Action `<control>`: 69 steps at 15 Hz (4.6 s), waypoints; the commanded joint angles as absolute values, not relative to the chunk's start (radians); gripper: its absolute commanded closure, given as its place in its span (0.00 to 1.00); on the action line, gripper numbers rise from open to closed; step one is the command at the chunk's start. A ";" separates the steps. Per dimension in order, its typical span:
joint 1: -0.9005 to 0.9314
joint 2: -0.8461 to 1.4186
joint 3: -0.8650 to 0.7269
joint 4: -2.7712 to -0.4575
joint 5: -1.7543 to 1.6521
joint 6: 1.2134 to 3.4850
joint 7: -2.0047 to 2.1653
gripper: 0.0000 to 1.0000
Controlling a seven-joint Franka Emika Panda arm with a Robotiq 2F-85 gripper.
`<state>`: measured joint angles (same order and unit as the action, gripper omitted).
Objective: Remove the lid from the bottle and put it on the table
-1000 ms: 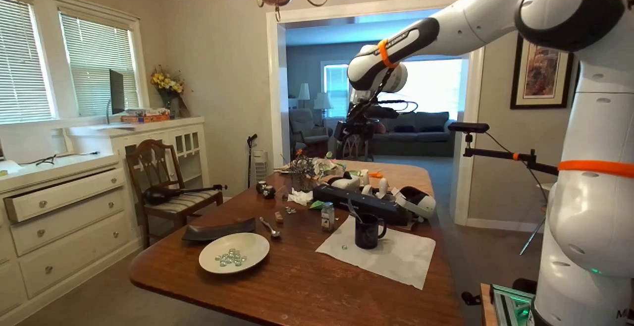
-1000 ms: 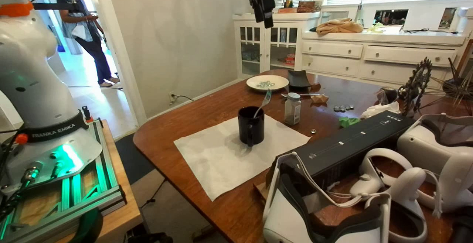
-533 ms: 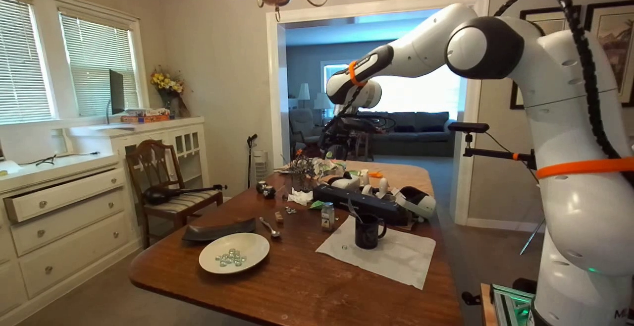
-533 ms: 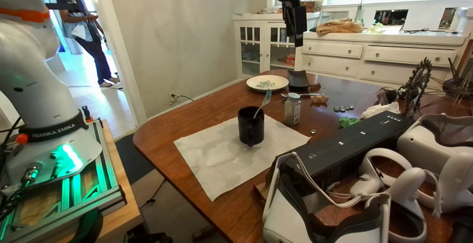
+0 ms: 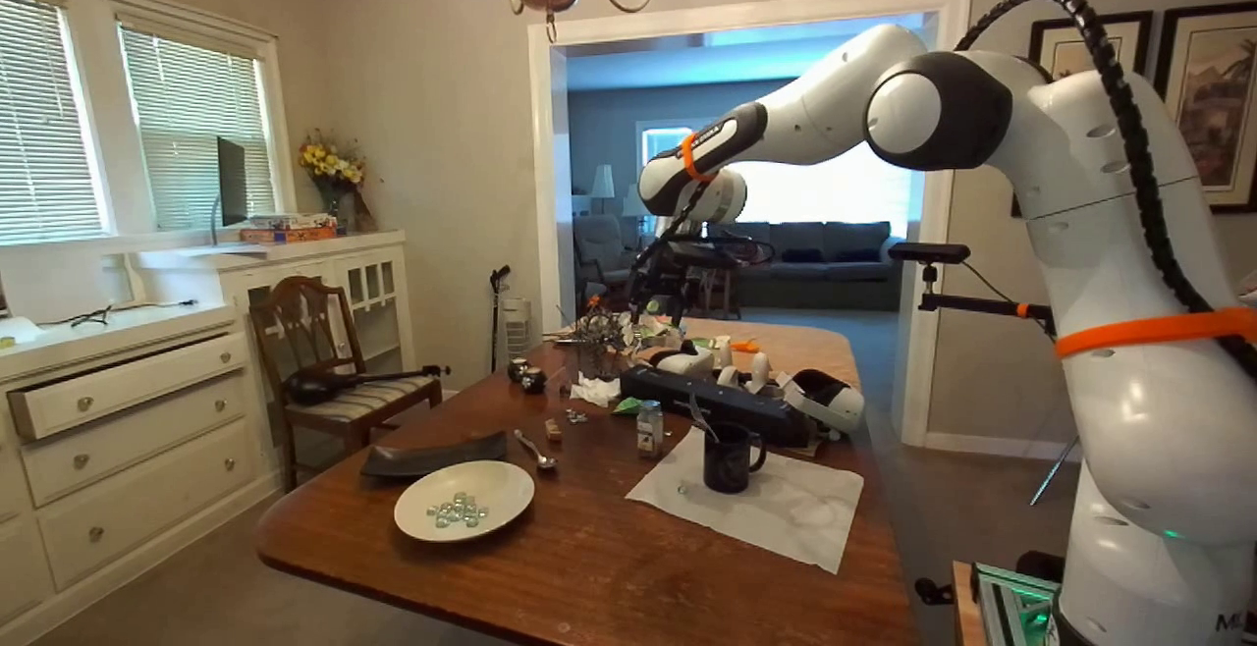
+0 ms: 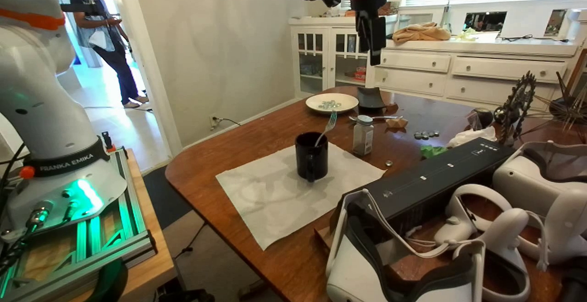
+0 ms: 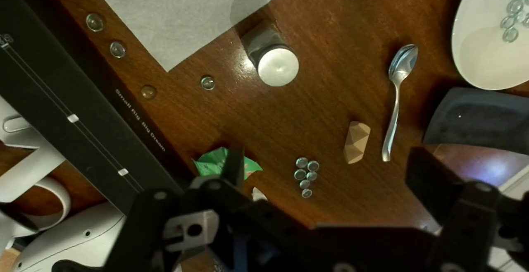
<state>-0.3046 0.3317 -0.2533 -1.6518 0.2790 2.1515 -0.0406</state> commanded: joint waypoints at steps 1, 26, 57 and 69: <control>-0.341 0.426 -0.217 -1.576 0.301 2.112 -0.063 0.00; -0.364 0.646 -0.179 -1.484 0.286 2.068 0.109 0.00; -0.357 0.694 -0.187 -1.457 0.266 2.119 0.131 0.36; -0.345 0.690 -0.191 -1.464 0.244 2.141 0.136 0.77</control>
<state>-0.3574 0.6809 -0.1846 -1.4667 0.2711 2.1202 0.1158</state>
